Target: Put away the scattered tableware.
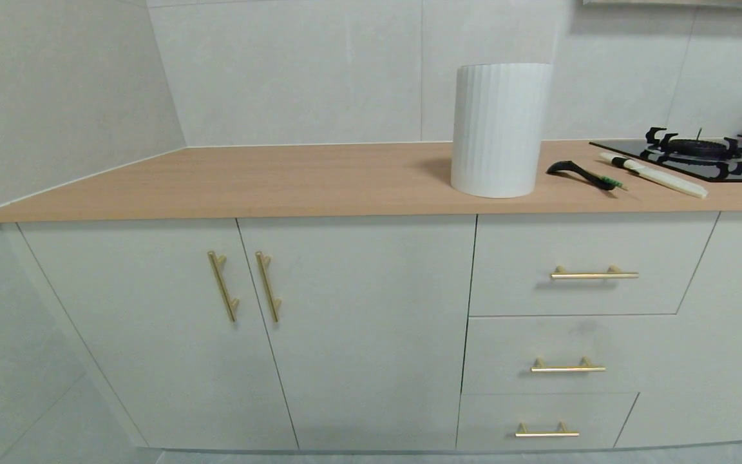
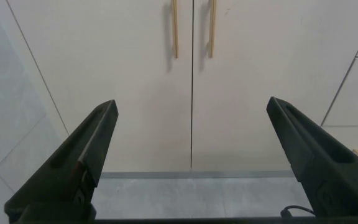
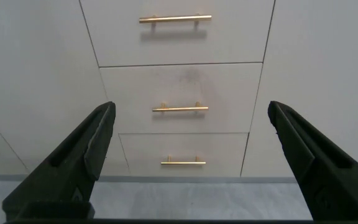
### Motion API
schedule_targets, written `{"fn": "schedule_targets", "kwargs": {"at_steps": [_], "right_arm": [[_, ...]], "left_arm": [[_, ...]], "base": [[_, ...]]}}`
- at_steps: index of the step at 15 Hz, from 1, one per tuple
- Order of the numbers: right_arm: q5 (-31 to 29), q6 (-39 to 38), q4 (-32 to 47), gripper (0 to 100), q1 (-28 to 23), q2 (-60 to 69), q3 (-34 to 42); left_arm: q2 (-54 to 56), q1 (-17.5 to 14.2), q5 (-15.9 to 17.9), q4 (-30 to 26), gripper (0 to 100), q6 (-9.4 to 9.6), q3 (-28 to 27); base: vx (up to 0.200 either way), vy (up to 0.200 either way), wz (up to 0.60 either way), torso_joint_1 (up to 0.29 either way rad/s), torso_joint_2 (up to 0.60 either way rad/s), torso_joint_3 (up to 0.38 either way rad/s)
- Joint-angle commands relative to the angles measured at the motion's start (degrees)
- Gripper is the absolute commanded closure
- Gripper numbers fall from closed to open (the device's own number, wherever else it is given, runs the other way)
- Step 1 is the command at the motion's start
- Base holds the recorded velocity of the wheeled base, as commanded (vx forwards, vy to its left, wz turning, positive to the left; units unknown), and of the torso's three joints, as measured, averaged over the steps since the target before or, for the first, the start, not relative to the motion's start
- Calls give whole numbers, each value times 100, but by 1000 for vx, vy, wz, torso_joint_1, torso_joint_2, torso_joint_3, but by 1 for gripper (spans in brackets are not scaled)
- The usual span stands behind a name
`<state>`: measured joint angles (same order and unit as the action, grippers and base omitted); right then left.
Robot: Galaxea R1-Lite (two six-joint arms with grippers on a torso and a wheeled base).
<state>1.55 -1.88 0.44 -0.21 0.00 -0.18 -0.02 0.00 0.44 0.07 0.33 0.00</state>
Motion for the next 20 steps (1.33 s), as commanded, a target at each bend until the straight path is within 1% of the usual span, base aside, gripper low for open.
{"fn": "schedule_targets", "kwargs": {"at_steps": [1,4,11,20], "right_arm": [[3,3,0,0,3,-9,1],[3,3,0,0,3,-9,1],[82,170,9,0,3,-9,9],[74,153,0,0,-6,-62,9]], "left_arm": [[2,0,0,1,0,2,0],[2,0,0,1,0,-15,0],[2,0,0,1,0,-7,0],[2,0,0,1,0,-7,0]], "base": [[0,-200,0,7,2,-2],[0,-200,0,4,1,4],[0,0,0,0,0,0],[0,0,0,0,0,0]]}}
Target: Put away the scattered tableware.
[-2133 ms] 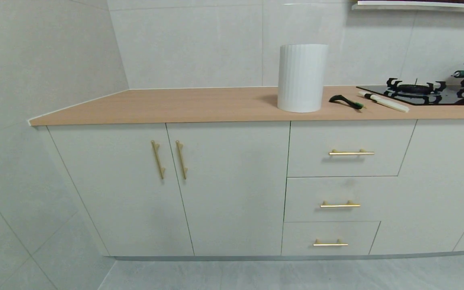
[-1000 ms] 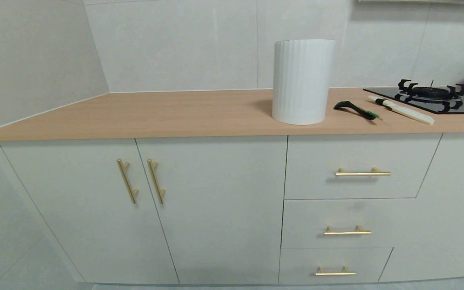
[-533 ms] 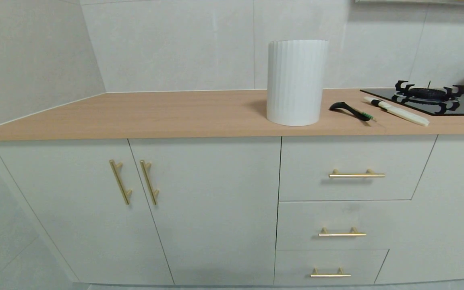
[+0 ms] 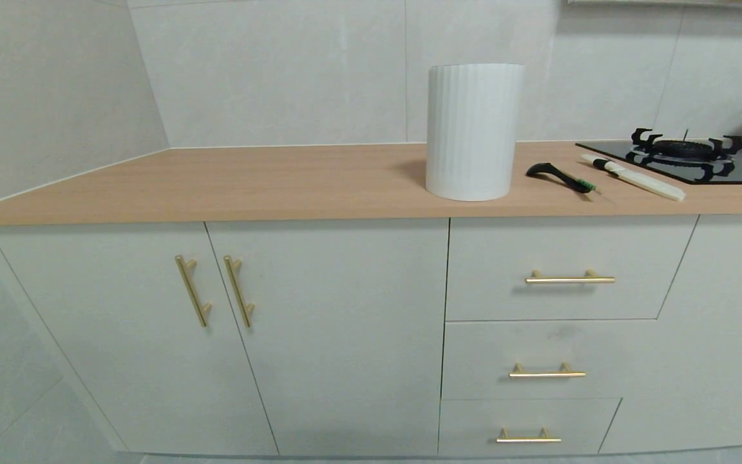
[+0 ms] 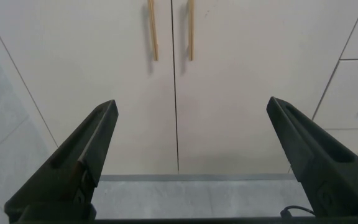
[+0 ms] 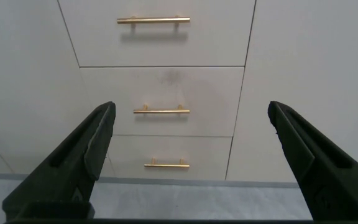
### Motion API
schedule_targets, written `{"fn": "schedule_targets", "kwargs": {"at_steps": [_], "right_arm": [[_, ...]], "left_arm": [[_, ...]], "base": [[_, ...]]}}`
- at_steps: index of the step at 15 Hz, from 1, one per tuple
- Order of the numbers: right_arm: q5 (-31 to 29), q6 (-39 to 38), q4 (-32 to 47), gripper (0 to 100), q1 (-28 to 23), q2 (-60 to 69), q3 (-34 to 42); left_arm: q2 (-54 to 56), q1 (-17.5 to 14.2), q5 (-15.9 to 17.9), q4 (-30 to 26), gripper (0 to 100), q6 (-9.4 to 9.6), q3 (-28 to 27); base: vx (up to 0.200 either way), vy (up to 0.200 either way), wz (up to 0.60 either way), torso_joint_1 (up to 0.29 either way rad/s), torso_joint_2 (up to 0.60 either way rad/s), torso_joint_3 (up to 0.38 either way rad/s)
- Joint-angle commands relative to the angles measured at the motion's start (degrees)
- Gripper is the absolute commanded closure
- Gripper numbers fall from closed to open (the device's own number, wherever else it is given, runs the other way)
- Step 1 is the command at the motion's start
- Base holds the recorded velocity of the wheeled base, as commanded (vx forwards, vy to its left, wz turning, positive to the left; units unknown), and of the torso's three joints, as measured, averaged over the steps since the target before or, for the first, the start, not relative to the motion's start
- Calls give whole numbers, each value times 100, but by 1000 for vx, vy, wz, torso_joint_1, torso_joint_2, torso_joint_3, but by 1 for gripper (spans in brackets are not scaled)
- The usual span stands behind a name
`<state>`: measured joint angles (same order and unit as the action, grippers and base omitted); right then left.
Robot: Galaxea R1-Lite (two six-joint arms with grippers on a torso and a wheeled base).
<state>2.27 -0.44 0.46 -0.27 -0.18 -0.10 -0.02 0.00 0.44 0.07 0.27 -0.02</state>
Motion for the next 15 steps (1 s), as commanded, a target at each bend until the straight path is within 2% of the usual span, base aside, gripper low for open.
{"fn": "schedule_targets", "kwargs": {"at_steps": [1,3,4,6,7,10,15], "right_arm": [[2,-9,-2,0,0,-70,-113],[63,-176,6,0,115,-439,-887],[283,-264,42,0,414,-1282,-1238],[450,-281,-11,0,756,-3462,-1265],[450,-264,-99,0,756,-4482,-1291],[450,-264,-1163,0,791,-6609,-1599],[450,-264,-1338,0,791,-9052,-2759]], "left_arm": [[2,0,0,1,0,0,2],[2,0,0,1,0,0,2],[2,0,0,1,0,0,2],[2,0,0,1,0,0,2],[2,0,0,1,0,0,2],[2,0,0,1,0,0,2],[2,0,0,1,0,0,2]], "base": [[0,0,0,0,0,0],[0,0,0,0,0,0],[0,0,0,0,0,0],[0,0,0,0,0,0],[0,0,0,0,0,0],[0,0,0,0,0,0],[0,0,0,0,0,0]]}}
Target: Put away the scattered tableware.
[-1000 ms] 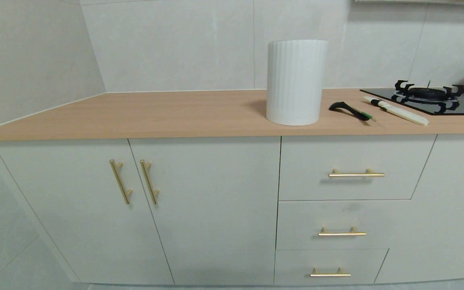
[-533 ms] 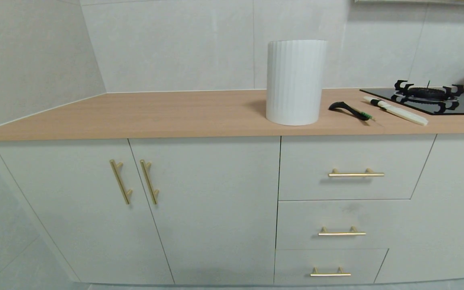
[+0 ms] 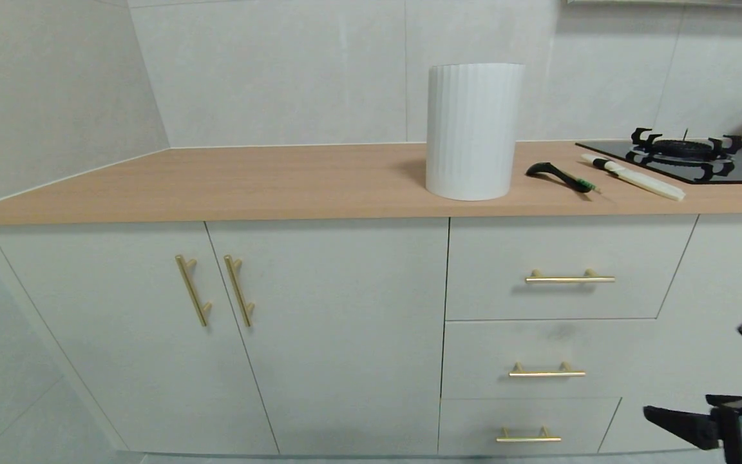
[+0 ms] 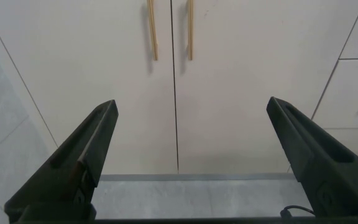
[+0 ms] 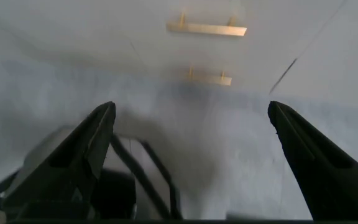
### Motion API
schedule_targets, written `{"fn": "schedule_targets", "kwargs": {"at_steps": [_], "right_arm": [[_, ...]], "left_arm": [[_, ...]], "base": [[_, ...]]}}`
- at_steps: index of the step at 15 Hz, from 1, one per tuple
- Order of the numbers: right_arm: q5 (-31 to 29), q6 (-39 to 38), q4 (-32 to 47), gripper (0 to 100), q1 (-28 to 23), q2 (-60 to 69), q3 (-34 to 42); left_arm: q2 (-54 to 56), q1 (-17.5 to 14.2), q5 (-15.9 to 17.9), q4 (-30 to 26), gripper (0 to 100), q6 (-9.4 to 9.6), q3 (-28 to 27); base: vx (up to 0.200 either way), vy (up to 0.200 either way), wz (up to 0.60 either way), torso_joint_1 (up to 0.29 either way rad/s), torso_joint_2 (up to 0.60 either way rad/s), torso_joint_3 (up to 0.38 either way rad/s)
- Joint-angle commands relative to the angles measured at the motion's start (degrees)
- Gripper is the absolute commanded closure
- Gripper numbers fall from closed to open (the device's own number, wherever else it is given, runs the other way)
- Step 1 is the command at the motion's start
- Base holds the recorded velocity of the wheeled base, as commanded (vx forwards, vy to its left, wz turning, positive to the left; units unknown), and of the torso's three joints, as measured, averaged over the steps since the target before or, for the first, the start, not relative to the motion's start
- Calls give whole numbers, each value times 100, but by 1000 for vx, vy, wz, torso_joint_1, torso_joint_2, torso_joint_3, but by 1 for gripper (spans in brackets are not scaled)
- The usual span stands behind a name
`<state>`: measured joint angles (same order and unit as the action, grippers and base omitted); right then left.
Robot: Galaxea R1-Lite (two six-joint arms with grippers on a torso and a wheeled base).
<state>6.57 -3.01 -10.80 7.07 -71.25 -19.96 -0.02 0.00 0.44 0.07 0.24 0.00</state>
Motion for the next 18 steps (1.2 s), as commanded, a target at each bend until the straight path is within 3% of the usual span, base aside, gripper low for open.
{"fn": "schedule_targets", "kwargs": {"at_steps": [1,3,8,10,18], "right_arm": [[2,2,-212,0,58,-2692,-1204],[-24,-7,-484,0,49,-3509,-1582],[-411,-15,-2831,0,22,-5329,-1625],[-516,2,-3394,0,22,-5636,-1617],[-1281,-15,-3429,0,31,-6120,-2083]], "left_arm": [[2,0,0,1,0,2,0],[2,0,0,1,0,2,0],[2,0,0,1,0,2,0],[2,0,0,1,0,2,0],[2,0,0,1,0,2,0]], "base": [[0,0,0,0,0,0],[0,0,0,0,0,0],[0,0,0,0,0,0],[0,0,0,0,0,0],[0,0,0,0,0,0]]}}
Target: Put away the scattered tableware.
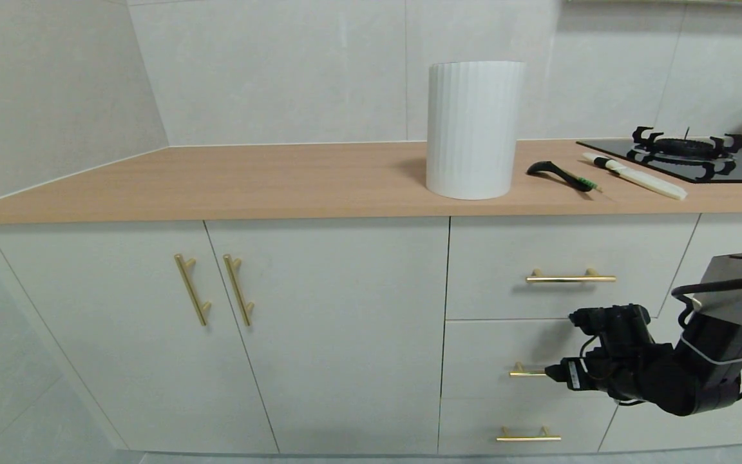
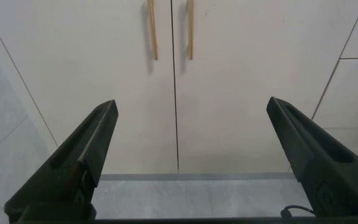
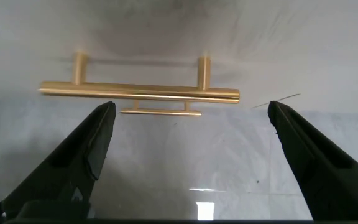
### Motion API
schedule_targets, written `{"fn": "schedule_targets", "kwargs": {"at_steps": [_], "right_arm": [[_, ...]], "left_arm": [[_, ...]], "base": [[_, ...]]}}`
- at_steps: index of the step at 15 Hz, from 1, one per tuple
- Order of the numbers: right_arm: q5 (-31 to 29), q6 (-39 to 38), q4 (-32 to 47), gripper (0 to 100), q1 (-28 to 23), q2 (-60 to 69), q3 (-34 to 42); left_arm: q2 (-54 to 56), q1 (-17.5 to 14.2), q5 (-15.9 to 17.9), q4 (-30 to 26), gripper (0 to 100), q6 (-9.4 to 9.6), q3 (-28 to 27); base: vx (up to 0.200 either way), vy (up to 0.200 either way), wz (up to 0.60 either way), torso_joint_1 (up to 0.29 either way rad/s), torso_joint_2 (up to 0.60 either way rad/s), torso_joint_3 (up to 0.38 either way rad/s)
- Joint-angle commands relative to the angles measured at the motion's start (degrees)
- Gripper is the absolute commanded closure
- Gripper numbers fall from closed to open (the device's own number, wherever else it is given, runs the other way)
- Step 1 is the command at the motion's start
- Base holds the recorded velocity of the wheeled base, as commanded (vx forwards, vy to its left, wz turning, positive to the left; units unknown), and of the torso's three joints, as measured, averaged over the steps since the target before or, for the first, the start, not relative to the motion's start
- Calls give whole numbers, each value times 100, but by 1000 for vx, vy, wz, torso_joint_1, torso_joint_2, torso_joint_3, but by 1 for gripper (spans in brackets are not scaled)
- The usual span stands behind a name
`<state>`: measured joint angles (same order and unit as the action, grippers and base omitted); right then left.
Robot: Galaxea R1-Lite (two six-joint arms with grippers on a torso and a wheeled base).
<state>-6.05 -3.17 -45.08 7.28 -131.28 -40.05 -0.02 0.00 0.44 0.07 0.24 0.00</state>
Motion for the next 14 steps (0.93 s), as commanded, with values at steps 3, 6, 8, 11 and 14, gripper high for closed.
{"fn": "schedule_targets", "kwargs": {"at_steps": [3,6,8,11,14], "right_arm": [[-169,-17,-9,0,19,-275,-214],[-283,-26,-18,0,28,-372,-311],[-362,-52,-45,0,37,-442,-390],[-468,-140,-62,0,54,-521,-451],[-573,-140,-71,0,72,-600,-531]], "left_arm": [[2,0,0,1,0,2,0],[2,0,0,1,0,2,0],[2,0,0,1,0,2,0],[2,0,0,1,0,2,0],[2,0,0,1,0,2,0]], "base": [[0,0,0,0,0,0],[0,0,0,0,0,0],[0,0,0,0,0,0],[0,0,0,0,0,0],[0,0,0,0,0,0]]}}
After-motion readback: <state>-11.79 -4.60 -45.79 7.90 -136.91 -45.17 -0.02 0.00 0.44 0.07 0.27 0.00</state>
